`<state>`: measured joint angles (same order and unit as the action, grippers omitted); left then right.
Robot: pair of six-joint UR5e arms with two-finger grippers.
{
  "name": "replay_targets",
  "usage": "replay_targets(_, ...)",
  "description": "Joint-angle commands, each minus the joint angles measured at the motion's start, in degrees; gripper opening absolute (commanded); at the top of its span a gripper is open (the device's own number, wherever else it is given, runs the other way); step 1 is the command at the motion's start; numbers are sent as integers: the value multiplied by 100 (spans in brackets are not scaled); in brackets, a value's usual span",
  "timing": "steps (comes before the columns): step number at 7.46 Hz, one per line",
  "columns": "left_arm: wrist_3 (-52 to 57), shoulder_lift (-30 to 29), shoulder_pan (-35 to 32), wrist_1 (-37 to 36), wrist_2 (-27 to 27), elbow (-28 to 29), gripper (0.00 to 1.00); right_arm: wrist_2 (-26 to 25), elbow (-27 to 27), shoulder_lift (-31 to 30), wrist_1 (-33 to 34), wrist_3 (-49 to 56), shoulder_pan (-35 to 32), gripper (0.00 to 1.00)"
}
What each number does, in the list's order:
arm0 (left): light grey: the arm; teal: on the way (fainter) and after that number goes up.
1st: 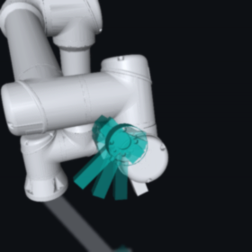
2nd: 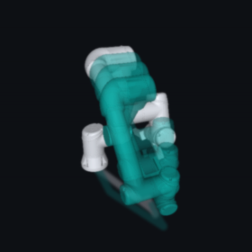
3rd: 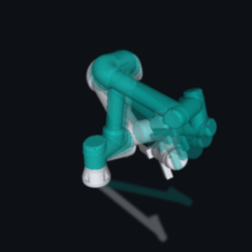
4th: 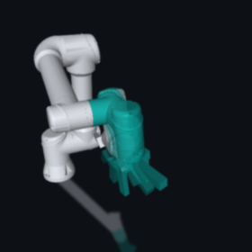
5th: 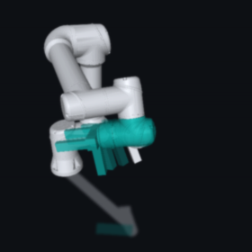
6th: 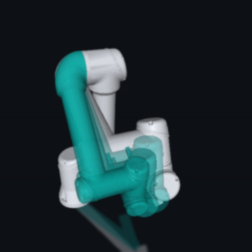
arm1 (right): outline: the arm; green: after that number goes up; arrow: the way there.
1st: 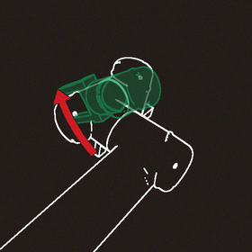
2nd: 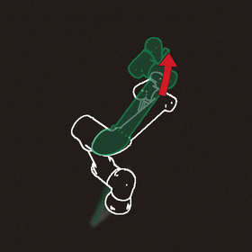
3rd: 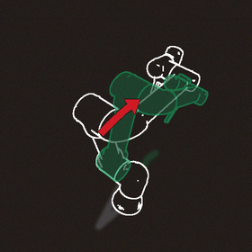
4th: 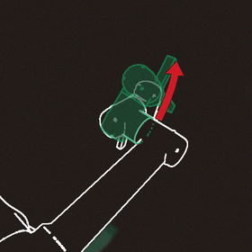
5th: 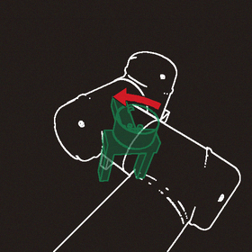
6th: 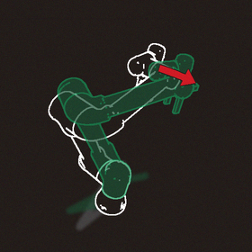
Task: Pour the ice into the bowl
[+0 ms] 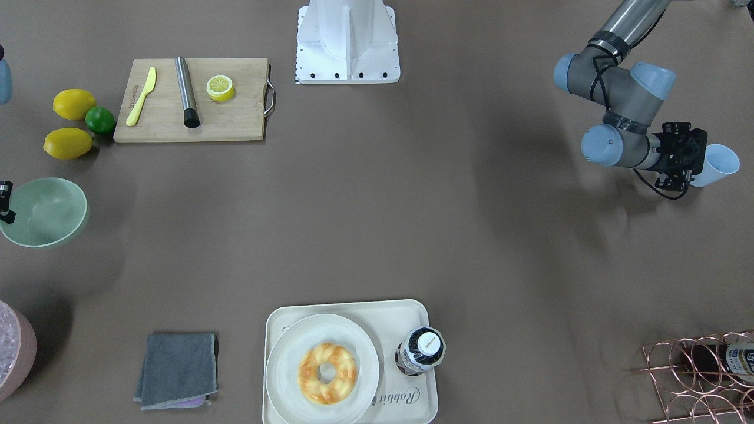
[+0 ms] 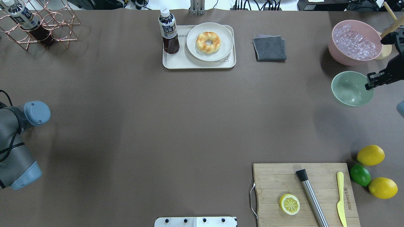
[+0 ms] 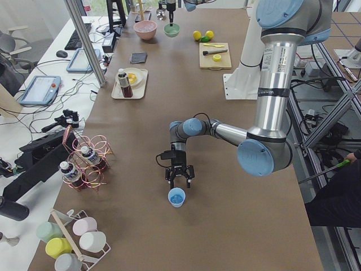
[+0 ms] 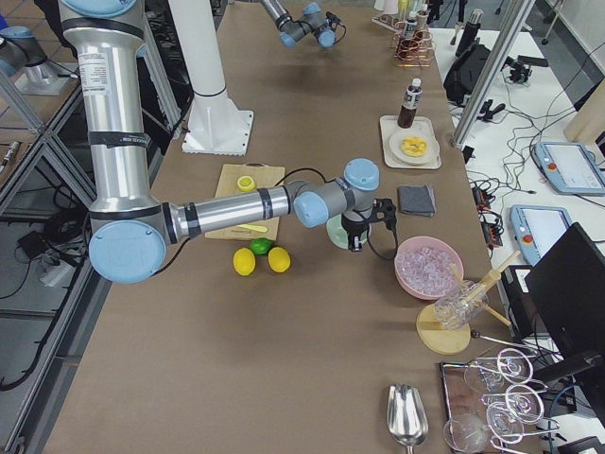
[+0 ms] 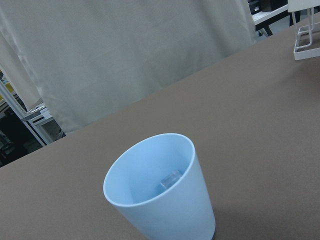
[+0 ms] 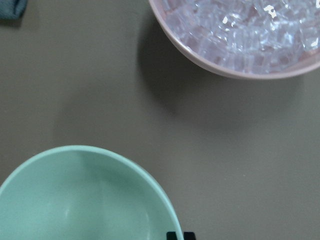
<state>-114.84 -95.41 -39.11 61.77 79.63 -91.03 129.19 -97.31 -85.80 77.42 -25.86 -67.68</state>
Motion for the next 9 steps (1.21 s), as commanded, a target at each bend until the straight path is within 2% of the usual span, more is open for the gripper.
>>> replay_targets(1,-736,-197,-27,19,8,-2,97,-17,-454,1130,1839,-32,0,0)
replay_targets(2,-1098,-224,-36,19,8,-2,97,-52,-508,1666,2586,-33,78,0)
replay_targets(3,-1293,-224,-27,19,0,15,97,-87,-482,2098,3020,-128,183,0)
replay_targets(5,-1496,-215,8,28,-1,207,97,-393,-377,2609,3165,-706,586,0)
replay_targets(6,-1497,-224,8,37,-1,374,97,-551,-159,2986,3174,-1049,780,0)
replay_targets(9,-1497,-215,8,54,-1,464,97,-991,1000,4514,3218,-1893,1509,0)
